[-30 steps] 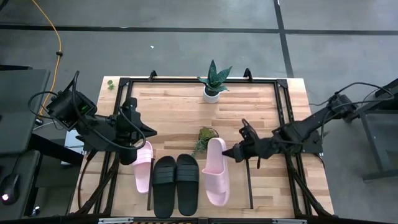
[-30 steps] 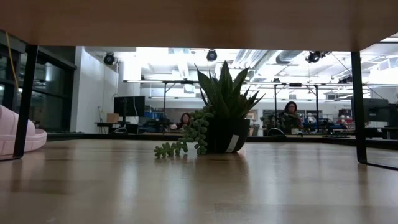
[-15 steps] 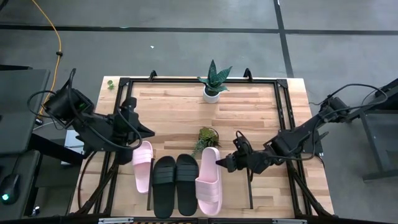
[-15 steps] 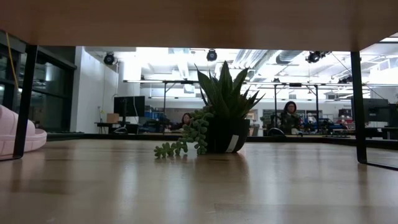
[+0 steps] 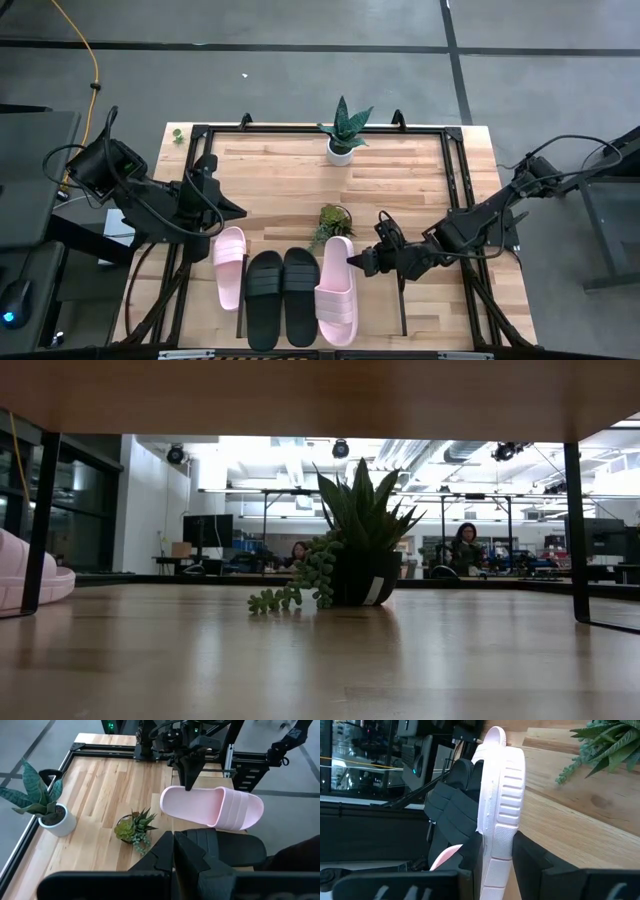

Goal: Pick and place slides into the shelf
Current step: Put the top pink slide on the shelf

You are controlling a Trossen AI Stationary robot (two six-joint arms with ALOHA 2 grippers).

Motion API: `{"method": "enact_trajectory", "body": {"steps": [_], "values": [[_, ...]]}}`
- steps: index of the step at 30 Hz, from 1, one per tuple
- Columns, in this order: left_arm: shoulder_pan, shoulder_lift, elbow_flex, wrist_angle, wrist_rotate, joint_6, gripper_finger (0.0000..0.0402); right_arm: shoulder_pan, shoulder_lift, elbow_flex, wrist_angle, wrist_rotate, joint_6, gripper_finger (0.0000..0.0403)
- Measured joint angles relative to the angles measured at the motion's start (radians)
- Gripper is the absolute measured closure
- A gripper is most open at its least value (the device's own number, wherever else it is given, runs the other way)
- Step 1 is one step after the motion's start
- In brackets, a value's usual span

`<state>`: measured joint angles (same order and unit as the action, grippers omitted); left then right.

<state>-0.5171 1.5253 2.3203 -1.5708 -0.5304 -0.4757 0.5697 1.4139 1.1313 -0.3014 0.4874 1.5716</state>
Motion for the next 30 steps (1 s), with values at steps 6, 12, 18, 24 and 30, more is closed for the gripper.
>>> {"method": "enact_trajectory", "body": {"steps": [6,12,18,24,30], "values": [[0.000,0.000,0.000,0.000,0.000,0.004,0.0399,-0.003,0.000,0.000,-0.002,-0.008,0.010,0.0312],[0.000,0.000,0.000,0.000,0.035,0.005,0.0399,-0.029,0.000,0.000,-0.009,-0.046,0.006,0.0296],[0.000,0.000,0.000,0.000,0.044,0.003,0.0399,-0.047,0.000,0.000,-0.025,-0.090,0.000,0.0293],[0.000,0.000,0.000,0.000,0.098,0.001,0.0399,-0.046,0.001,0.000,-0.054,-0.115,0.000,0.0292],[0.000,0.000,0.000,0.000,0.115,0.001,0.0399,-0.047,0.001,0.000,-0.076,-0.147,0.010,0.0292]]}}
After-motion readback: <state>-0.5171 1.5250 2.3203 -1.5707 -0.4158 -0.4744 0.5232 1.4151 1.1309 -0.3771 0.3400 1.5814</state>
